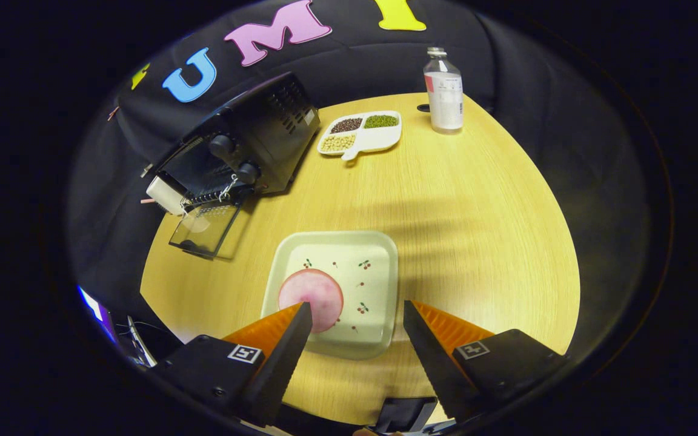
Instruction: Open the toaster oven, put the food inside, and close the toaster oven door.
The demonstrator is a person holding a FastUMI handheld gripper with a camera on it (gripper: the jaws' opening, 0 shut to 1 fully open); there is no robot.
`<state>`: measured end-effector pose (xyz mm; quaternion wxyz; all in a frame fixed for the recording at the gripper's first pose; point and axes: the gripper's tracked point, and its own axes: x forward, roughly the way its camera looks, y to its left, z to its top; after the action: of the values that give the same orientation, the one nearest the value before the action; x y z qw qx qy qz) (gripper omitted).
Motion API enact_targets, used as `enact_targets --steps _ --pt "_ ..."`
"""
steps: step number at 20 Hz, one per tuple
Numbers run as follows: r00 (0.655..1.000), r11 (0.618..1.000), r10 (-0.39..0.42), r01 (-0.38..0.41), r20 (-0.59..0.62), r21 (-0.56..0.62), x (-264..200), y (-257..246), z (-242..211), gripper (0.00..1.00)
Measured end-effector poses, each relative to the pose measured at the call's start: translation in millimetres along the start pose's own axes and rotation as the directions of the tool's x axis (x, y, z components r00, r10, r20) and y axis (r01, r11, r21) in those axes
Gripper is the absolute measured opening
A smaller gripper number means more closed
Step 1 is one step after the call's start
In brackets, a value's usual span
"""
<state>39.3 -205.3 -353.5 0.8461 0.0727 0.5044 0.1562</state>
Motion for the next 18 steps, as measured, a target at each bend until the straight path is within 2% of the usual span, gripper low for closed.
enact_targets --steps 3,7,9,10,12,14,17,18 --pt "0.998 0.999 0.025 -0.023 -0.054 0.042 11 -3 -15 1.0" --pt "0.996 0.991 0.079 -0.073 -0.044 0.115 14 7 -8 0.99" --pt "0.997 0.991 0.068 -0.062 -0.048 0.115 17 2 -12 0.93" --pt "0.997 0.993 0.055 -0.05 -0.05 0.11 16 -3 -14 0.88" --pt "0.997 0.993 0.05 -0.045 -0.051 0.113 18 -6 -14 0.66" --pt "0.998 0.993 0.025 -0.018 -0.054 0.117 19 -12 -14 0.56" --pt "0.997 0.988 -0.025 0.035 -0.07 0.15 21 -23 -15 0.29" --pt "0.996 0.985 -0.033 0.046 -0.079 0.167 21 -24 -15 0.25"
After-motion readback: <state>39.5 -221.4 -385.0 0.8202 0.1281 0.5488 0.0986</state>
